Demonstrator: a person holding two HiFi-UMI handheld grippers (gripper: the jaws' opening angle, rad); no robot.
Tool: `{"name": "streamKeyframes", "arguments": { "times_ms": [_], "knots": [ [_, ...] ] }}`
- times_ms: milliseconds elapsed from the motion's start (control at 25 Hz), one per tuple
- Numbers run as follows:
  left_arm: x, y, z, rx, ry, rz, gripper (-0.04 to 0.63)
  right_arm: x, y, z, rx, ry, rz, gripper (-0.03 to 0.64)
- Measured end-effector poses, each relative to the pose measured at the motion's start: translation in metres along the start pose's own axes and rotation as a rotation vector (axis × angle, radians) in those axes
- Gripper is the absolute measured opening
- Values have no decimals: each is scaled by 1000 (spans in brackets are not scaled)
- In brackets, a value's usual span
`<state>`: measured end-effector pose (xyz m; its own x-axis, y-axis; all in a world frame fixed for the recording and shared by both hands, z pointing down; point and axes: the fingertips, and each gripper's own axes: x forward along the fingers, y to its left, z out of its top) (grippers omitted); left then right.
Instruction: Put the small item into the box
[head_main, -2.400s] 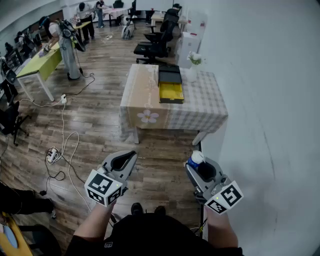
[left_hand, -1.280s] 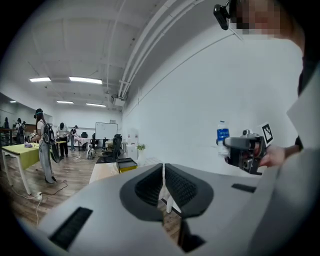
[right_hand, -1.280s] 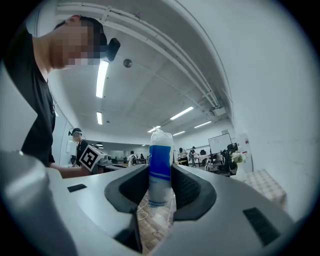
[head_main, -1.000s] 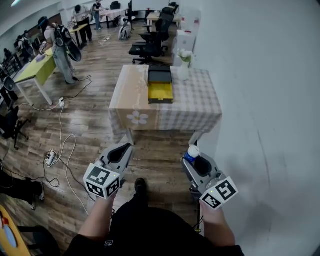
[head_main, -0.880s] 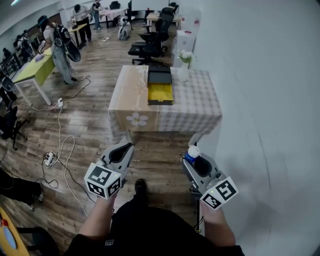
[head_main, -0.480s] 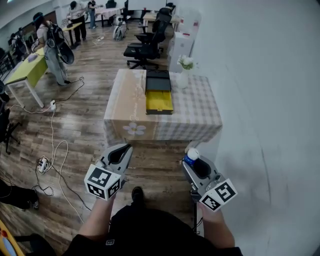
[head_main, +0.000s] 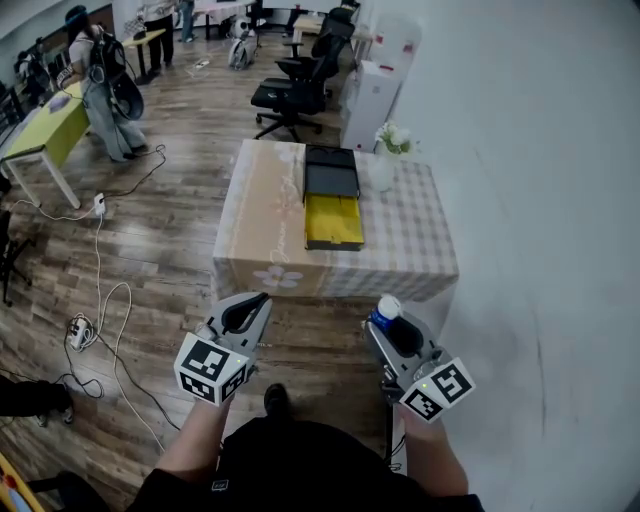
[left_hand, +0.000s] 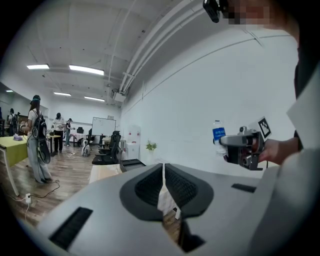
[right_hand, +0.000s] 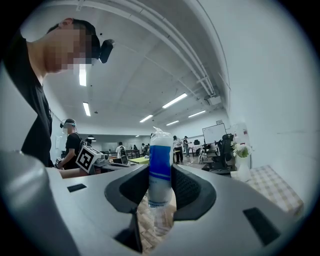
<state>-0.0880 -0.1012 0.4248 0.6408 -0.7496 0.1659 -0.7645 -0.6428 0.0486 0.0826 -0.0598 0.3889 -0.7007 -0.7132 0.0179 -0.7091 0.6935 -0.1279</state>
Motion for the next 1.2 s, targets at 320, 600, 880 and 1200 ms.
{"name": "streamKeyframes", "arguments": {
  "times_ms": [320,600,880,1200],
  "knots": [
    [5,52,11,-9,-48,6,23,56,-2,10,-27,17,4,143],
    [14,74,13,-4,-42,0,25,80,-12,5,-10,30,0,143],
    [38,94,10,-17,-17,19,25,104,-46,-1,25,25,10,143],
    [101,125,13,-13,25,42,23,148,-110,-3,55,29,45,143]
  ]
}}
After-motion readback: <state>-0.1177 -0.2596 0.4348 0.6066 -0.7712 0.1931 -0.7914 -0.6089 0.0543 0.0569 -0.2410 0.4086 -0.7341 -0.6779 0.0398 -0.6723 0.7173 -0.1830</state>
